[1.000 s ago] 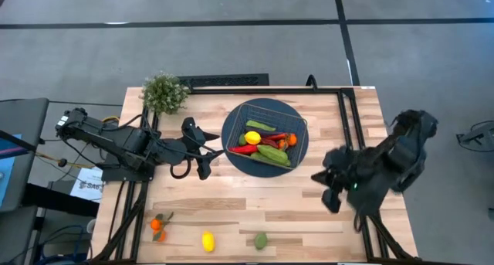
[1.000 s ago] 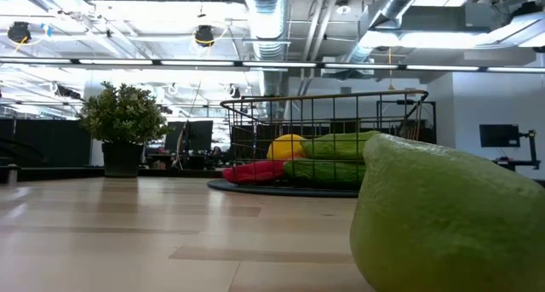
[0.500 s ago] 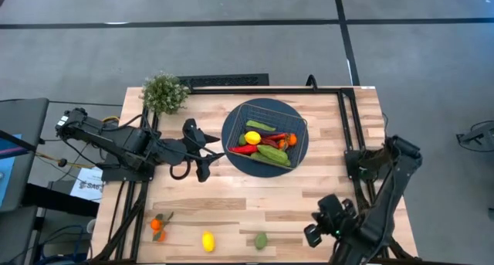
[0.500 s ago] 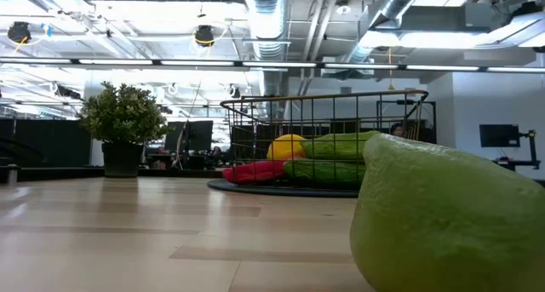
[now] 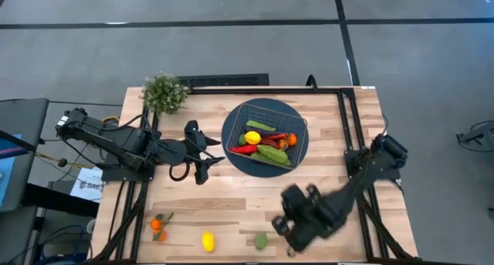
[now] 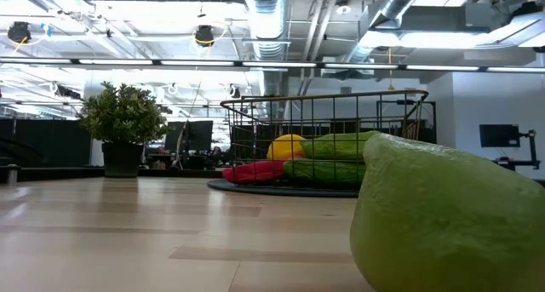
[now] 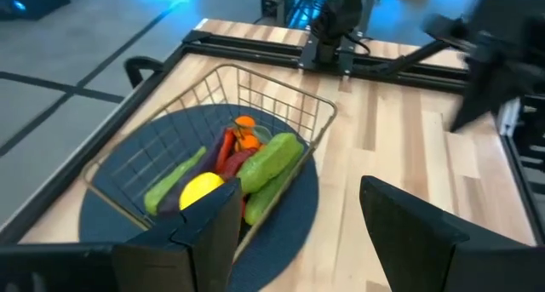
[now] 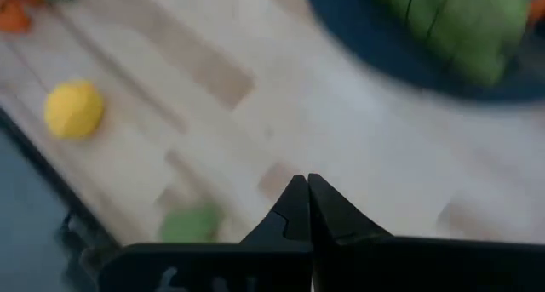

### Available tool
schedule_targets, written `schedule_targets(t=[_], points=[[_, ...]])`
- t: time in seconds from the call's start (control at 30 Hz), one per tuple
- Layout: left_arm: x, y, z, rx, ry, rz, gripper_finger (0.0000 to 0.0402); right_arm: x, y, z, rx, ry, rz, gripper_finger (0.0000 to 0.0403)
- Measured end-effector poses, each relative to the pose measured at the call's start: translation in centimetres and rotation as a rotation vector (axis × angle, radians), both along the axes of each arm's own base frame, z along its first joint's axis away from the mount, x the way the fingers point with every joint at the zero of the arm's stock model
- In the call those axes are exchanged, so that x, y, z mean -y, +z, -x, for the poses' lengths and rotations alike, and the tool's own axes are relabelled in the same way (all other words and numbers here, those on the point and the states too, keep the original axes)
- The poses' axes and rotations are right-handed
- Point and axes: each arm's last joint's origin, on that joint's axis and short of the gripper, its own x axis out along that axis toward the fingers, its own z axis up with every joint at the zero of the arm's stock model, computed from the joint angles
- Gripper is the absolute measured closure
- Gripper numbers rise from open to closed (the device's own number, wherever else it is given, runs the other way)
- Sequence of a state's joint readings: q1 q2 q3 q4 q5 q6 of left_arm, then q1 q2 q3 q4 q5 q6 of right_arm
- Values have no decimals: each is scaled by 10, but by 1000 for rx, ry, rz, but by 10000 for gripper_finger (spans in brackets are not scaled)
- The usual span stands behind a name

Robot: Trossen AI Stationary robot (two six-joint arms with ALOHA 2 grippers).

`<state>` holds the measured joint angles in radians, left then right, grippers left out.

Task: Build produce basket
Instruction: Put the orange tangerine into the wire basket

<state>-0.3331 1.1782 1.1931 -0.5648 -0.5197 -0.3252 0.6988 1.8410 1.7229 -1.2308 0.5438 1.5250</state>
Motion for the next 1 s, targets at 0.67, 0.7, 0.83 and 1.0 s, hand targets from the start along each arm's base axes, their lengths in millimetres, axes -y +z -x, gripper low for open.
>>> schedule_targets(t=[0.67, 0.7, 0.83, 1.0], points=[[-2, -19, 14, -225, 3, 90, 176, 10, 19, 61, 7, -230, 71, 403], [-2, -19, 14, -228, 6, 92, 176, 16, 24, 67, 53, -226, 96, 403], [-2, -19, 13, -220, 11, 101, 176, 47, 40, 87, 187, -187, 216, 403], [-2, -16, 11, -184, 26, 122, 176, 95, 66, 117, 392, -135, 449, 403]])
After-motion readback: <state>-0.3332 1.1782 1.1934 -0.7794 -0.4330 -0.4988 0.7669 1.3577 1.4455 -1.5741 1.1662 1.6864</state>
